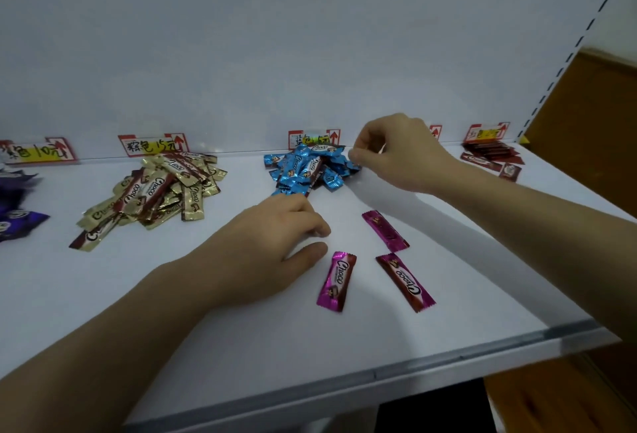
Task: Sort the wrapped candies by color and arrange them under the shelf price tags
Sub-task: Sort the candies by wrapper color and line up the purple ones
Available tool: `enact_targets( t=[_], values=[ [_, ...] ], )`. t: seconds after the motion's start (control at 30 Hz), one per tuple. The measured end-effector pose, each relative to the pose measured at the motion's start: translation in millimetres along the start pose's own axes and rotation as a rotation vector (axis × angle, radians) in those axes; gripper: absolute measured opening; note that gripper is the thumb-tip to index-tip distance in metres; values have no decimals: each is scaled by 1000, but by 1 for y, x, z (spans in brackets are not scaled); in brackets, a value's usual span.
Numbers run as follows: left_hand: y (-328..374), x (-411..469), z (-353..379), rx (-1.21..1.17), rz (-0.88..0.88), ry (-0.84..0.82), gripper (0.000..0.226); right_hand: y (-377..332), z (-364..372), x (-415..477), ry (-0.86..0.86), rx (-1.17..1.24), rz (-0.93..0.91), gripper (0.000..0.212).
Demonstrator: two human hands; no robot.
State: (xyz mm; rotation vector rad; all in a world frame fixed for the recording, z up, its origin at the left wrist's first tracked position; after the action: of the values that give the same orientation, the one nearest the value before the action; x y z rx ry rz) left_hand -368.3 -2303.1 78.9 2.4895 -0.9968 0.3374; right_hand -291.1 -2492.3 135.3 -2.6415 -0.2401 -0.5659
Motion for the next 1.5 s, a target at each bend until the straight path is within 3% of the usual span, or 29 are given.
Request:
enact_targets(
  t=[0.17,0.27,0.4,0.53,0.93,1.03,1.17,1.3,1.43,1.5],
  values=[
    [21,0,-3,8,-55,-10,61,-4,-13,-75,-258,-216,-59,34],
    [39,-3,2,118,-50,-43,56,2,-13,-88,-295,-237,-33,32],
    [48,-1,1,102,-57,38,30,5,-15,-90,-240,-200,-70,18],
    [44,-2,5,112,25,84,27,14,-16,-96,-165,-144,-90,19],
    [33,9,5,-9,1,231,38,138,-19,-2,222,300,552,11],
    [25,8,0,-56,-109,240,22,149,-12,9,244,260,585,22],
    [13,7,-2,-271,-363,239,10,138,-22,4,320,81,455,28],
    [4,8,-1,-526,-511,285,11,76,-16,-32,139,358,306,19],
    [8,8,1,-635,-512,250,18,13,11,-89,-204,852,286,13],
    [10,8,2,-674,-497,241,19,4,21,-102,-248,976,306,14]
  ],
)
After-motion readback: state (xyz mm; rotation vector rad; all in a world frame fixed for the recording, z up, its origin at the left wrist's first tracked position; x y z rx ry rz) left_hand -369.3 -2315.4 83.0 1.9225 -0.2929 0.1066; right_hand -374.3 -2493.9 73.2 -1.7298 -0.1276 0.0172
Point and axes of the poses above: each hand's wrist, its own x-axis towards the middle knuckle, its own z-axis out of the palm, y = z × x, the point moved 6 cm from there along x, towards the middle knuckle, and after that the axes turned 10 degrees about y, right-handed, at the moved point
